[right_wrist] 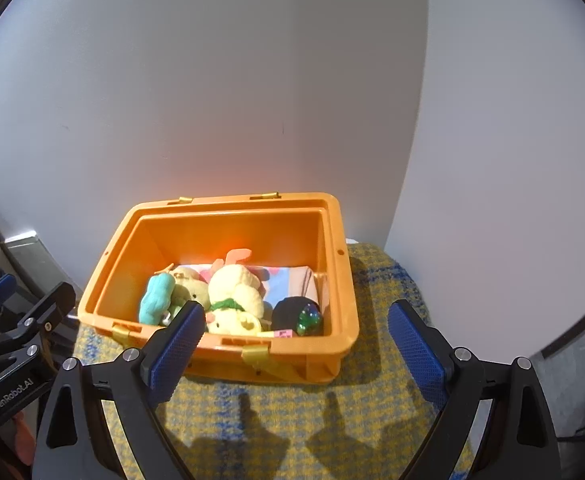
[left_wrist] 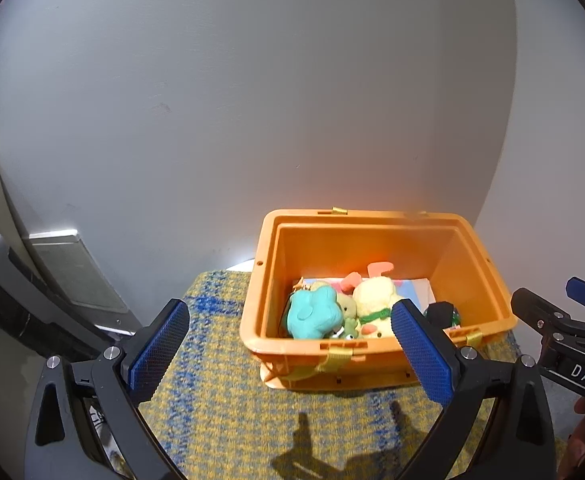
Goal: Organize objects
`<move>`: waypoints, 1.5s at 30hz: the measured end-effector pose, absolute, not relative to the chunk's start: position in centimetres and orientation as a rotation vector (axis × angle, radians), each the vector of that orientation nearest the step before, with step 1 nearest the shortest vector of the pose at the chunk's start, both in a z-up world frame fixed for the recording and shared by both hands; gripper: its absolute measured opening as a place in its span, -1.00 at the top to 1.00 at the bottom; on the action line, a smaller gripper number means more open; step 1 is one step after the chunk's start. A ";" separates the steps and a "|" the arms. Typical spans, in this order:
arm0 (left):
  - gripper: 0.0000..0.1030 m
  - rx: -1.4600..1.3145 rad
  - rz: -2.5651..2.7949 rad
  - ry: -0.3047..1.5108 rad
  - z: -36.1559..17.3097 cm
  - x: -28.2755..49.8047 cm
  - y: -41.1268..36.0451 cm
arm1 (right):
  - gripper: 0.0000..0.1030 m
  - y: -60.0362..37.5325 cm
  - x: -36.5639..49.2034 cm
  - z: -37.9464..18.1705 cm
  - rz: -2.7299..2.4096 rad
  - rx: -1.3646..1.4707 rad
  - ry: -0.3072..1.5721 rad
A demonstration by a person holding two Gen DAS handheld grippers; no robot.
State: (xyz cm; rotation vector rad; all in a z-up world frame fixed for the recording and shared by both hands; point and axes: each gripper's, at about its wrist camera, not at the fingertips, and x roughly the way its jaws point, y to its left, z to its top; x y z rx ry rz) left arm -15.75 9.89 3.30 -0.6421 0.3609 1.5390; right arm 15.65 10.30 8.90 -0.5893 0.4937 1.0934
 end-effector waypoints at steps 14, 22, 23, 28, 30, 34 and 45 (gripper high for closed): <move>-1.00 -0.685 1.523 0.387 3.3 -15.9 4.7 | -0.82 5.0 14.1 9.4 1.085 -0.584 0.521; -1.00 -0.735 1.496 0.415 2.4 -16.1 1.9 | -0.83 1.8 13.5 8.6 1.084 -0.594 0.570; -1.00 -0.751 1.485 0.420 2.2 -16.2 1.5 | -0.83 1.3 13.4 8.5 1.082 -0.595 0.579; -1.00 -0.764 1.469 0.447 2.0 -16.2 -0.5 | -0.85 -0.9 12.6 8.1 1.078 -0.619 0.588; -1.00 -0.768 1.467 0.442 2.0 -16.3 -1.3 | -0.85 -1.8 12.3 8.0 1.079 -0.623 0.597; -1.00 -0.779 1.453 0.452 1.7 -16.2 -2.5 | -0.86 -3.3 12.2 7.8 1.083 -0.610 0.621; -1.00 -0.824 1.428 0.516 -0.1 -15.3 -5.9 | -0.86 -6.3 11.5 6.1 1.074 -0.654 0.660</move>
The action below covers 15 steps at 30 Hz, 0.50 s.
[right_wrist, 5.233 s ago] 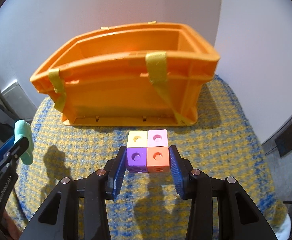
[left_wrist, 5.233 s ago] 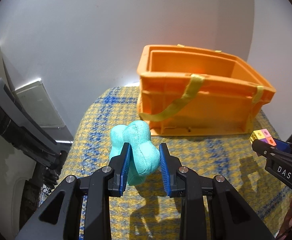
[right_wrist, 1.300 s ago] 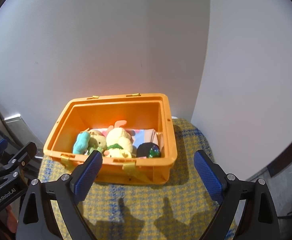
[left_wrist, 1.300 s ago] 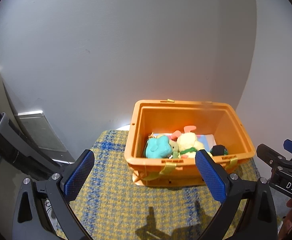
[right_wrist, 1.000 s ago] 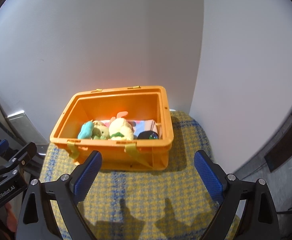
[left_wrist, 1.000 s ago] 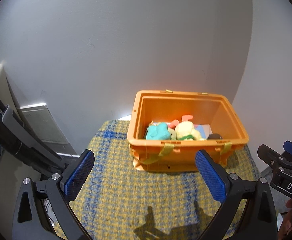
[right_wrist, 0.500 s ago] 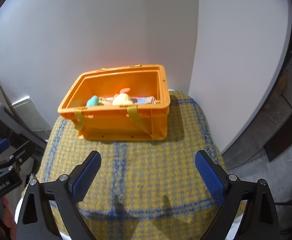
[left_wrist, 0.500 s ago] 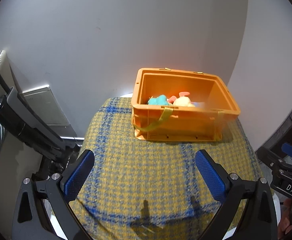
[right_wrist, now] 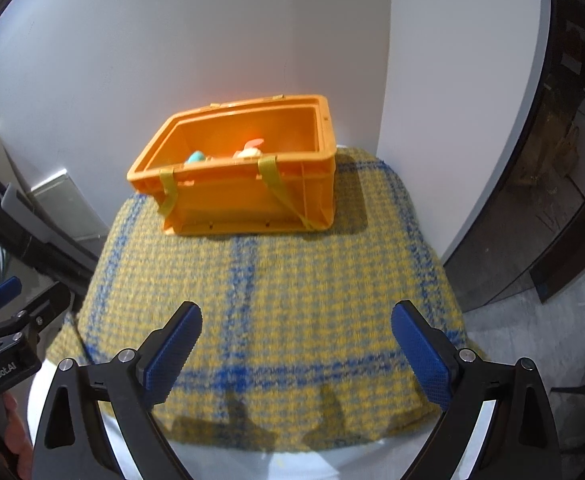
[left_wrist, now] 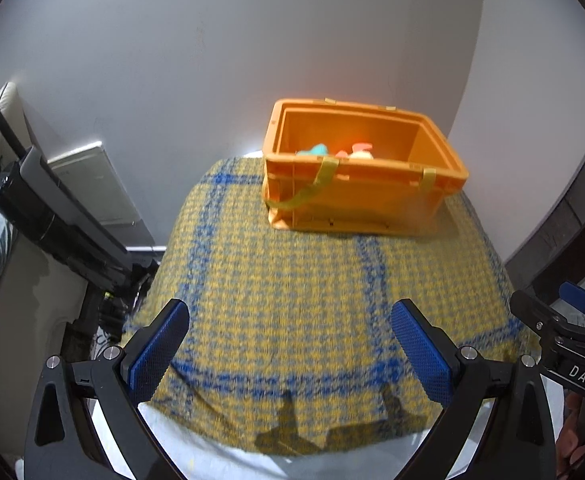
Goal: Organize objects
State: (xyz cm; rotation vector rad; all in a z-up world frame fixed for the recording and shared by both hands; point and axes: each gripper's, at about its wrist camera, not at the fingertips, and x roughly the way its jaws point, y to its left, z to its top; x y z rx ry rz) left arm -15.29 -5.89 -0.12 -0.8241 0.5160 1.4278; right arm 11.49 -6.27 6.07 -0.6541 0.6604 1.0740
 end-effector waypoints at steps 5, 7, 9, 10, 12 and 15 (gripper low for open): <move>-1.00 -0.867 1.419 0.552 -1.7 -15.3 -7.3 | -0.86 -7.4 10.7 5.0 1.077 -0.686 0.670; -1.00 -0.879 1.422 0.564 -2.1 -15.4 -7.8 | -0.86 -7.8 10.4 4.7 1.078 -0.701 0.671; -1.00 -0.887 1.428 0.575 -2.4 -15.5 -8.1 | -0.86 -8.3 10.1 4.3 1.079 -0.711 0.677; -1.00 -0.889 1.430 0.577 -2.6 -15.5 -8.3 | -0.86 -8.5 10.1 4.1 1.080 -0.714 0.681; -1.00 -0.895 1.430 0.585 -2.8 -15.6 -8.6 | -0.86 -8.8 10.1 3.8 1.078 -0.718 0.691; -1.00 -0.901 1.425 0.596 -3.0 -15.4 -9.0 | -0.86 -9.1 10.1 3.6 1.074 -0.721 0.699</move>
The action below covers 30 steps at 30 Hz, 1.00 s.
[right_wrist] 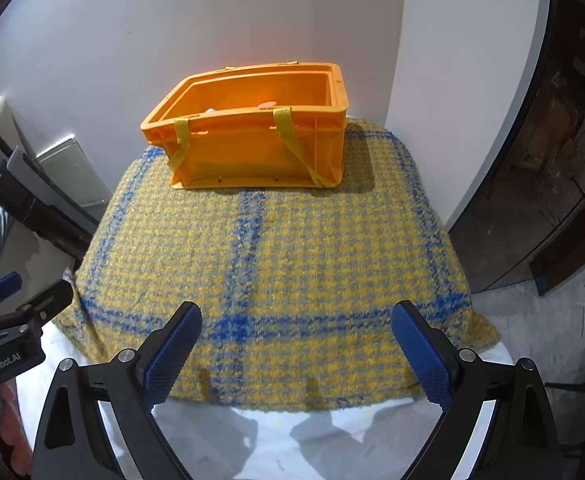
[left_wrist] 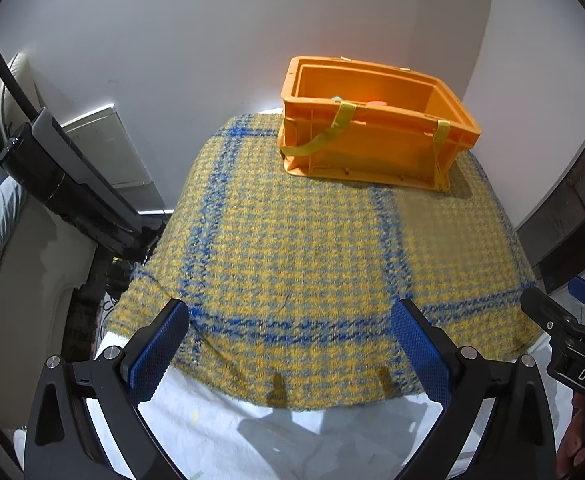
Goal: Organize objects
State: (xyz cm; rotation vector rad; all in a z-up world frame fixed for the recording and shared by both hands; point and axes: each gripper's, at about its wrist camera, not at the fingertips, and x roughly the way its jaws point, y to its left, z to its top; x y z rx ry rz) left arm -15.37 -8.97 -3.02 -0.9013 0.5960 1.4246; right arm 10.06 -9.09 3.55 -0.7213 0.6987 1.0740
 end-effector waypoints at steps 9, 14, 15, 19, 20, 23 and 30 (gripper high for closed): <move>-1.00 -0.907 1.426 0.620 -3.4 -15.0 -9.4 | -0.86 -9.6 10.3 2.8 1.061 -0.723 0.732; -1.00 -0.905 1.419 0.627 -3.5 -14.9 -9.3 | -0.86 -9.6 10.3 2.7 1.060 -0.720 0.739; -1.00 -0.902 1.419 0.627 -3.5 -14.9 -9.3 | -0.86 -9.6 10.3 2.7 1.059 -0.720 0.739; -1.00 -0.899 1.418 0.629 -3.5 -14.7 -9.3 | -0.86 -9.6 10.3 2.7 1.059 -0.717 0.741; -1.00 -0.899 1.417 0.628 -3.5 -14.7 -9.3 | -0.86 -9.6 10.3 2.7 1.059 -0.716 0.742; -1.00 -0.899 1.416 0.629 -3.5 -14.8 -9.2 | -0.86 -9.6 10.3 2.7 1.056 -0.713 0.744; -1.00 -0.901 1.410 0.633 -3.5 -14.8 -9.2 | -0.86 -9.6 10.2 2.6 1.055 -0.711 0.746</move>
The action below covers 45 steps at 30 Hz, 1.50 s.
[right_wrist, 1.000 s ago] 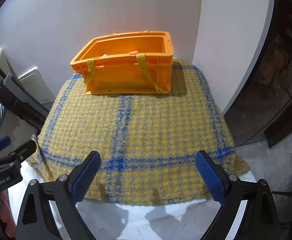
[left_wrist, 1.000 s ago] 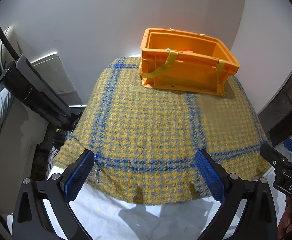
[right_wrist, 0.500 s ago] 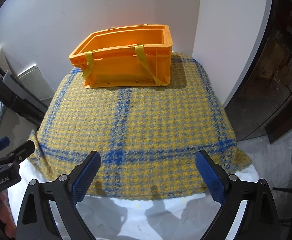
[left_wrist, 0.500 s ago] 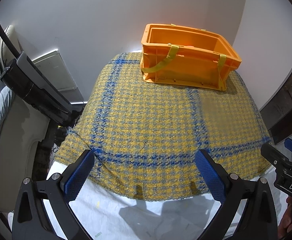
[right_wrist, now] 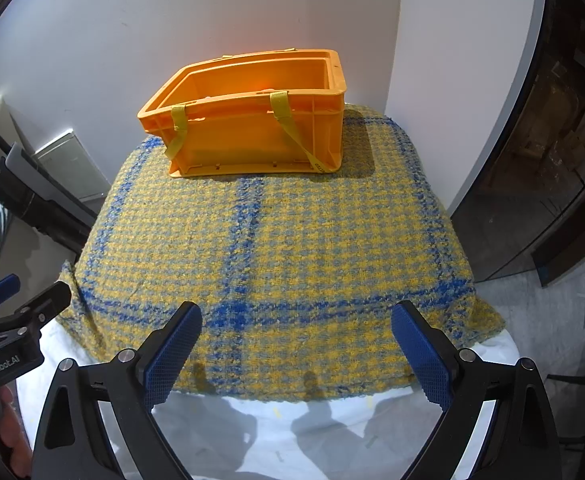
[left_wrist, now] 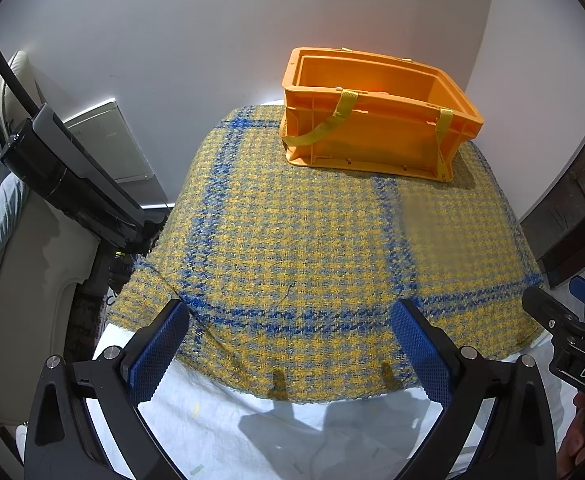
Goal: Organize objects
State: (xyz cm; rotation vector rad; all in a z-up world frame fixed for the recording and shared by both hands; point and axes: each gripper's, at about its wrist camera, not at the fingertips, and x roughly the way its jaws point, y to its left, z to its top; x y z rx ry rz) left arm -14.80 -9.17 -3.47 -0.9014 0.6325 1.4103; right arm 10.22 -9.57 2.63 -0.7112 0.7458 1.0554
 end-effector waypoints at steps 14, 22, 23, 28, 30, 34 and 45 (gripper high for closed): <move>-1.00 -0.898 1.403 0.635 -3.5 -14.7 -9.2 | -0.86 -9.6 10.3 2.6 1.057 -0.710 0.747; -1.00 -0.895 1.398 0.637 -3.6 -14.8 -9.2 | -0.86 -9.5 10.3 2.6 1.057 -0.709 0.751; -1.00 -0.894 1.398 0.638 -3.6 -14.8 -9.2 | -0.86 -9.5 10.3 2.6 1.057 -0.709 0.752; -1.00 -0.893 1.395 0.639 -3.5 -14.8 -9.2 | -0.86 -9.5 10.4 2.6 1.059 -0.709 0.751; -1.00 -0.893 1.394 0.639 -3.5 -14.8 -9.1 | -0.86 -9.5 10.4 2.6 1.058 -0.707 0.754; -1.00 -0.896 1.391 0.640 -3.6 -14.7 -9.2 | -0.86 -9.5 10.4 2.6 1.056 -0.707 0.755; -1.00 -0.892 1.388 0.642 -3.6 -14.7 -9.2 | -0.86 -9.5 10.4 2.5 1.057 -0.707 0.758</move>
